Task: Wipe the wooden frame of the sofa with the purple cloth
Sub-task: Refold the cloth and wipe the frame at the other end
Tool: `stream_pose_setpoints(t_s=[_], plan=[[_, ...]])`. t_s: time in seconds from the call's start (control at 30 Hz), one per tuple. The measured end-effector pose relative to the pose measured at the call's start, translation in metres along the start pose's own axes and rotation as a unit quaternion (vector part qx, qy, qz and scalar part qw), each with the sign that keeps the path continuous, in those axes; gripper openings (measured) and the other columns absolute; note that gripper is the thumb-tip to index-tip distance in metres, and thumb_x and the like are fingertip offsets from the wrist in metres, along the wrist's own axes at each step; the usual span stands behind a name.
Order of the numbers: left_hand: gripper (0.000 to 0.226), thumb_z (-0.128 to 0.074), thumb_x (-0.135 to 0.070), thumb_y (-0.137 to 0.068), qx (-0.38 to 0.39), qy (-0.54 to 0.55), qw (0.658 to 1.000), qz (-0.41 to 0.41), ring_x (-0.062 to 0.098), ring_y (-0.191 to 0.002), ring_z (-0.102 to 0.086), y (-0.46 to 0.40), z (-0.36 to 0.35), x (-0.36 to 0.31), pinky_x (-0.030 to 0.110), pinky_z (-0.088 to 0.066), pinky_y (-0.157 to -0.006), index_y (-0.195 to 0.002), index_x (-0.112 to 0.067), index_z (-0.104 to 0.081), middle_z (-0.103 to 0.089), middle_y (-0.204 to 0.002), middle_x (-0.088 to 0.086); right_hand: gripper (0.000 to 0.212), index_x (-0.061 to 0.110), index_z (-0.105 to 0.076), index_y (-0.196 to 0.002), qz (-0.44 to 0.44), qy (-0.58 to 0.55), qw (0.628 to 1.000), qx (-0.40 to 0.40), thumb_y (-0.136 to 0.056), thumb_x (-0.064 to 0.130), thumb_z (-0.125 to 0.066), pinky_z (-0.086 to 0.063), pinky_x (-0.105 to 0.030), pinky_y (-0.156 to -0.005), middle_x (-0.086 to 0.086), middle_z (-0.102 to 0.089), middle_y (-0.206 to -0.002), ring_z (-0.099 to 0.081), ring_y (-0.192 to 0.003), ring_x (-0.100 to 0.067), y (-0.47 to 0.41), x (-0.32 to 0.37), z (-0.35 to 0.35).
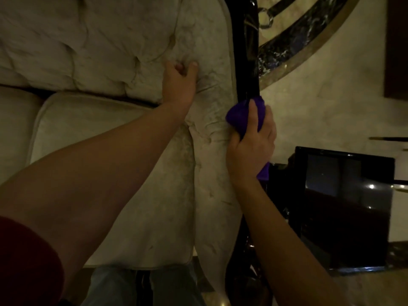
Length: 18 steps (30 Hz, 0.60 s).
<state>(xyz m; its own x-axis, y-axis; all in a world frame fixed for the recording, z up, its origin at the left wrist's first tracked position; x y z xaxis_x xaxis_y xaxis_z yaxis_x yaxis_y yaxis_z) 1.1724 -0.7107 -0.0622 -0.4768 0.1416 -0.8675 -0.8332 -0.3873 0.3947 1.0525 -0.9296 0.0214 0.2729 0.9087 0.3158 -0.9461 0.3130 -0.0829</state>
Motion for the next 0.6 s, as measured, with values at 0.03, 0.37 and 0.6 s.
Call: stream_pose_setpoints(t_s=[0.03, 0.37, 0.6], plan=[[0.029, -0.063, -0.039, -0.097, -0.007, -0.003, 1.000, -0.008, 0.014, -0.095, -0.061, 0.001, 0.003, -0.001, 0.022, -0.045, -0.076, -0.107, -0.013, -0.054, -0.063, -0.105, 0.001, 0.070, 0.023, -0.041, -0.158, 0.006, -0.014, 1.000, -0.010, -0.091, 0.020, -0.064, -0.041, -0.057, -0.111, -0.015, -0.035, -0.164, -0.037, -0.147, -0.039, -0.019, 0.011, -0.002], [0.034, -0.060, -0.017, -0.083, -0.129, -0.147, 0.911, -0.362, 0.032, -0.120, -0.057, 0.013, 0.059, -0.147, 0.046, -0.049, -0.099, -0.114, -0.006, -0.069, -0.058, -0.128, 0.017, 0.073, 0.016, -0.040, -0.154, 0.105, -0.125, 0.980, -0.114, -0.086, 0.016, -0.065, -0.044, -0.059, -0.111, -0.023, -0.038, -0.160, -0.039, -0.145, -0.042, -0.119, 0.078, 0.007], [0.047, -0.057, -0.027, -0.081, -0.092, -0.372, 0.828, -0.410, 0.034, -0.143, -0.042, -0.022, 0.094, -0.130, 0.047, -0.033, -0.111, -0.126, -0.012, -0.063, -0.052, -0.147, 0.014, 0.078, 0.024, -0.035, -0.156, 0.010, -0.031, 0.999, -0.006, -0.088, 0.018, -0.073, -0.041, -0.063, -0.112, -0.018, -0.035, -0.162, -0.038, -0.145, -0.040, -0.008, -0.003, -0.009]])
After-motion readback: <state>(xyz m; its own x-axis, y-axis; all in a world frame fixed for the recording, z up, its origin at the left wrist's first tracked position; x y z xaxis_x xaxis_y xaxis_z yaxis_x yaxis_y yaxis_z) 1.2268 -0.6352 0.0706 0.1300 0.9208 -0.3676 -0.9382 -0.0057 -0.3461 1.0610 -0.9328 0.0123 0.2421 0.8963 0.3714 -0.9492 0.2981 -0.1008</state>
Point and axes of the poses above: each hand's wrist, its own y-axis away from the middle knuckle, its own z-axis out of the back of the hand, x = y × z, the point moved 10 cm from there along -y, towards the middle knuckle
